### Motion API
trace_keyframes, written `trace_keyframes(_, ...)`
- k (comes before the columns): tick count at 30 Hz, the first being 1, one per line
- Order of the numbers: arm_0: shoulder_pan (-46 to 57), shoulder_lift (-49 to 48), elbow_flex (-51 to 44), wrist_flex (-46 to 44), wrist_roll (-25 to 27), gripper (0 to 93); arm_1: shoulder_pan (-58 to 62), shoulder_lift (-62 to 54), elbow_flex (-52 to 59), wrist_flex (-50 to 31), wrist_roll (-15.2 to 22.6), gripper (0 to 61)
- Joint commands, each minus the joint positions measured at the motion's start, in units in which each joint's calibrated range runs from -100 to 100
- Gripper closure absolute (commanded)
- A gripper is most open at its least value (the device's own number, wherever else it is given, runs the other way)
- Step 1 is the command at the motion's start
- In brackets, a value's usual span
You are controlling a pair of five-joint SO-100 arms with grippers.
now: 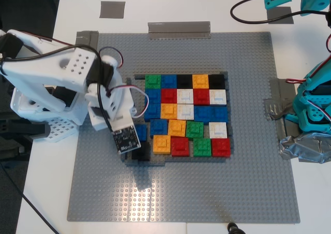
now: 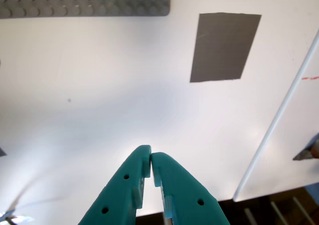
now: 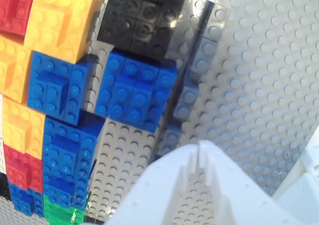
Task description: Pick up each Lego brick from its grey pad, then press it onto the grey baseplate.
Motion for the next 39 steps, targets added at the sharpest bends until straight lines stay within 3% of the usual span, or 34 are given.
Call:
trace_keyframes(1, -0.5, -2.6, -2.8, 0.4, -0.2, 92.7, 2.6, -1.7, 2.6, -5.4, 1.3, 61.2)
trace_keyframes(21, -0.5, -2.6, -2.7, 0.4, -0.2, 92.7, 2.4, 3.7, 3.7, -15.5, 0.5, 61.2)
trace_keyframes(39, -0.5, -2.6, -3.0, 0.4, -0.2, 92.7, -5.1, 7.9, -1.2, -19.7, -4.6, 61.2)
